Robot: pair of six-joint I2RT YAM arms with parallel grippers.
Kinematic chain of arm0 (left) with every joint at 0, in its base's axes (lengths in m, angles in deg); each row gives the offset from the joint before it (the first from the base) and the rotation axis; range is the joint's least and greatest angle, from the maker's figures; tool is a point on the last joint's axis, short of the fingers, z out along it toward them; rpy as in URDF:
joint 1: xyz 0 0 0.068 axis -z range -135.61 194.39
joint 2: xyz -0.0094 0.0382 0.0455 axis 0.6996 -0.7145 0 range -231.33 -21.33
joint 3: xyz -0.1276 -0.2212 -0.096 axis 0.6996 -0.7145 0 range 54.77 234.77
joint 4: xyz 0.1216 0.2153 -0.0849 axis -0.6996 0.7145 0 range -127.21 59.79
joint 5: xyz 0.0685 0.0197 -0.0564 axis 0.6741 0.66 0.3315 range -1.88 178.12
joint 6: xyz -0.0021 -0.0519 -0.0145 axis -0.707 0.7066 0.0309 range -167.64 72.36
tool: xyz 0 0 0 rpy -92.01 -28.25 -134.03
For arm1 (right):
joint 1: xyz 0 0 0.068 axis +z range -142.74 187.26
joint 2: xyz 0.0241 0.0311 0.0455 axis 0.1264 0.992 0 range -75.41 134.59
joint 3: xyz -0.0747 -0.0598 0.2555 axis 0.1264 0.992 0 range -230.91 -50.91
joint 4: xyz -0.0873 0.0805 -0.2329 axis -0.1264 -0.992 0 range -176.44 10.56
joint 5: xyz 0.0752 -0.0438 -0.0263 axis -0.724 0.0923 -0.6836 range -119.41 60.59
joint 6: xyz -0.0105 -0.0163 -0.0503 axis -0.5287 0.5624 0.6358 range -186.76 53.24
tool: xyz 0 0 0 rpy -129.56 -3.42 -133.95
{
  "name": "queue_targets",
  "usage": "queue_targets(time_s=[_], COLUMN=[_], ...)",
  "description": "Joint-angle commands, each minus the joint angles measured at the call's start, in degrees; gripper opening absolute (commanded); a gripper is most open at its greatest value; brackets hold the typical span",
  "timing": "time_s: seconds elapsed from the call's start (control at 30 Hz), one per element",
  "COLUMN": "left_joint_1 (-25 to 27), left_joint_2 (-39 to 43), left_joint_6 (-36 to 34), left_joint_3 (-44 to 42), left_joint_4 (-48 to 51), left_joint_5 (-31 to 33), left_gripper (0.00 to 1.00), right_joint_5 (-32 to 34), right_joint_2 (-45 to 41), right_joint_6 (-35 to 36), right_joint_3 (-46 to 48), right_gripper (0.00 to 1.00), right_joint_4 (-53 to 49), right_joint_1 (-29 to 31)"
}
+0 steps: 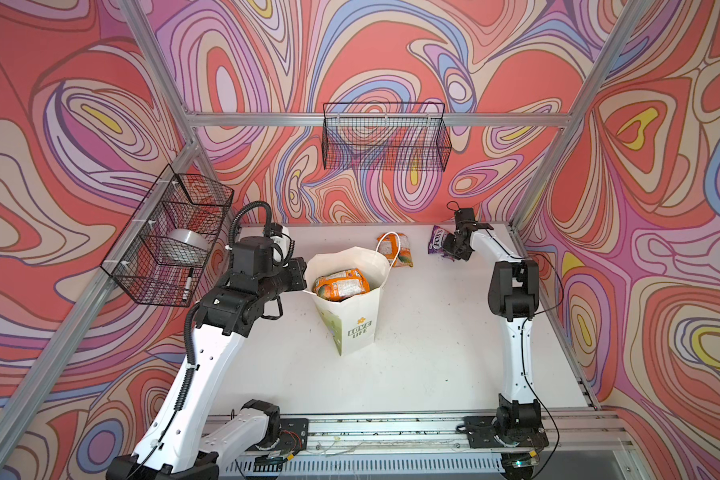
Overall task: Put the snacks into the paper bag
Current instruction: 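Lower the right gripper and grasp the purple Berries packet, then lift the purple Berries packet with the right gripper and carry it over the bag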
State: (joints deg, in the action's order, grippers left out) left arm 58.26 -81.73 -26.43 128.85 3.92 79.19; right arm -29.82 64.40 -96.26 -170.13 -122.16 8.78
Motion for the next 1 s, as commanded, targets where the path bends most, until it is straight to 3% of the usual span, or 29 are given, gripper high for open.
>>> queue_targets(time_s=[0.0, 0.6, 0.97], left_joint_1=[-0.3, -0.3, -0.4], left_joint_2=[1.4, 1.4, 1.6], left_joint_6=[-0.7, -0.1, -0.2], left_joint_3=[0.1, 0.1, -0.1], left_joint_4=[-2.7, -2.9, -3.0], left_joint_5=[0.8, -1.0, -0.1], left_gripper=[0.0, 0.0, 0.0], right_joint_5=[1.3, -5.3, -6.9], right_joint_2=[-4.6, -37.9, -58.1], right_joint_6=[-0.8, -6.5, -5.9], right_joint_3=[6.3, 40.2, 46.9], right_gripper=[0.0, 0.0, 0.0], right_joint_4=[-0.2, 15.1, 10.4], right_joint_1=[-0.3, 0.4, 3.6])
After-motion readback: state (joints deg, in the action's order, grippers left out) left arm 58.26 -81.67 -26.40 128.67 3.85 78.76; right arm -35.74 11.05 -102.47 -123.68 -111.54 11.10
